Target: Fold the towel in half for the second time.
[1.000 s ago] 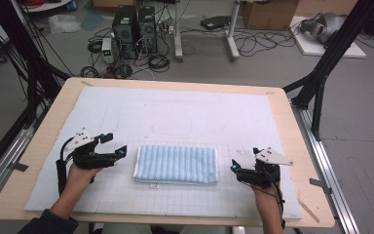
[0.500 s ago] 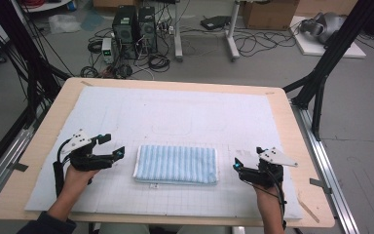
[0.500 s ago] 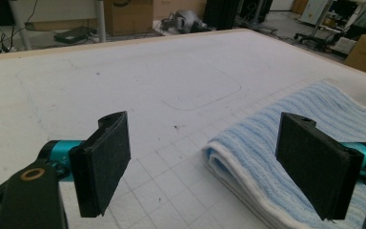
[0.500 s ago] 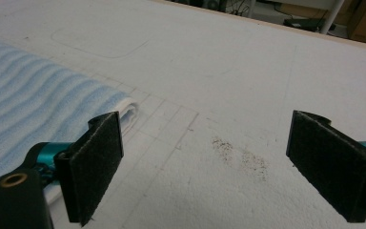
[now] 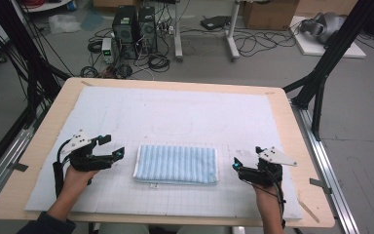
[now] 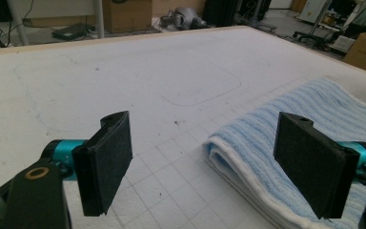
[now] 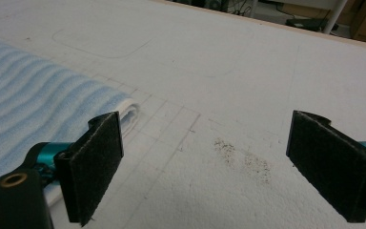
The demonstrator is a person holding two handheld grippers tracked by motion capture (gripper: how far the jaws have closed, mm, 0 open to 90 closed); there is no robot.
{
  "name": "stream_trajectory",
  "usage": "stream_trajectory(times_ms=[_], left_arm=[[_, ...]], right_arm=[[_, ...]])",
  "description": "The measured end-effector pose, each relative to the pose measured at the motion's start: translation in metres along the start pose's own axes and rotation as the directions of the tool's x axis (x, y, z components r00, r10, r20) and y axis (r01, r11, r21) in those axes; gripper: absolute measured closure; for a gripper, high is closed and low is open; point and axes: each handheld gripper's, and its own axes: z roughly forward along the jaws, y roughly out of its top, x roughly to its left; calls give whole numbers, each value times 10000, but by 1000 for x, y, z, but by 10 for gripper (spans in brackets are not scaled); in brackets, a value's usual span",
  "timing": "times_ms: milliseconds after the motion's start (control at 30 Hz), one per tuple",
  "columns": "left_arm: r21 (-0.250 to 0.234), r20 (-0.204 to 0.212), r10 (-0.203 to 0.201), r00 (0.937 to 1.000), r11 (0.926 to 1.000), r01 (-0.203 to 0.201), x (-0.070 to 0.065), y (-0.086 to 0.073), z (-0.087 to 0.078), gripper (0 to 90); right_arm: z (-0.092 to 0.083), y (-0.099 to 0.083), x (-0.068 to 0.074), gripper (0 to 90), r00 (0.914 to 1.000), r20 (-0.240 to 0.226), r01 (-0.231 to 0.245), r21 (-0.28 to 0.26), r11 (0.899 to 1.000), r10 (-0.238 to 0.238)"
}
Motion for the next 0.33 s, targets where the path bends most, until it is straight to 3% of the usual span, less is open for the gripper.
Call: stream_trajectory(times_ms=[333], left_arm=[[31, -38, 18, 10000, 10000, -18, 1, 0, 1, 213]], right_arm=[[-1, 0, -1, 114, 10000, 7, -55, -42, 10000, 55]])
